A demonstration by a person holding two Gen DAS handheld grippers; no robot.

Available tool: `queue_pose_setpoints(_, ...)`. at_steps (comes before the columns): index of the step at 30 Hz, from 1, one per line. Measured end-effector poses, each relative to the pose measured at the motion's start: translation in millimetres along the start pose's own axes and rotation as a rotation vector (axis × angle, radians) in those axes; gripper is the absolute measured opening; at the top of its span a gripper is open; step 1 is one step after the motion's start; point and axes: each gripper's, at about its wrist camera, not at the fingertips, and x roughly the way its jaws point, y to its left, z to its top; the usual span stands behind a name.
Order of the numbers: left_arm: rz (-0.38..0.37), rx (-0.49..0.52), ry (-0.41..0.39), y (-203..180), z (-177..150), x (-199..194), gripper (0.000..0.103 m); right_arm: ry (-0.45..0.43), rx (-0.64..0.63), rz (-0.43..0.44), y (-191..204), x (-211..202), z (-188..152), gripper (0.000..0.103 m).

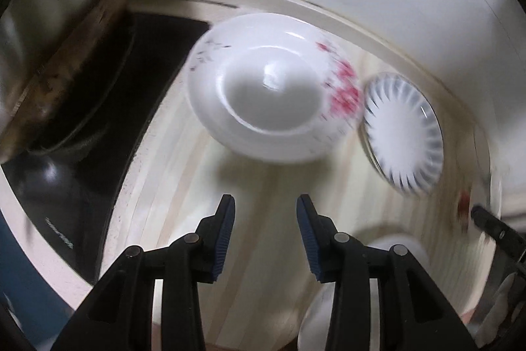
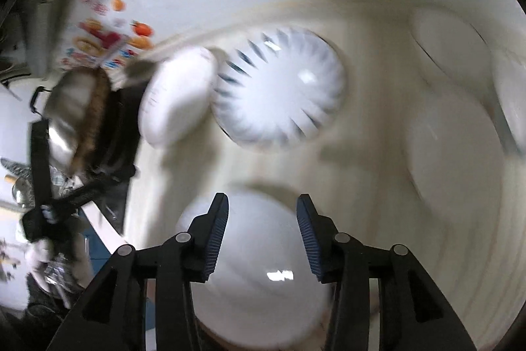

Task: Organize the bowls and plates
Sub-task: 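Grasp the rim of the pink-flower oval plate with both grippers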

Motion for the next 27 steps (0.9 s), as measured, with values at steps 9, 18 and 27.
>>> queue_pose_setpoints(9, 0.002, -0.207, 0.040, 37, 30, 45, 0.037, 0.024, -0.207, -0.025, 69, 112, 134, 0.046)
queue_pose_setpoints(18, 0.025, -0.245, 0.053, 43, 49, 72, 0.036, 0.127, -0.282, -0.093, 85, 205, 182, 0.045)
queue_pose_setpoints(27, 0.052, -0.210, 0.023, 33, 57, 78, 0.025, 0.141, -0.301, -0.069, 88, 231, 180, 0.024)
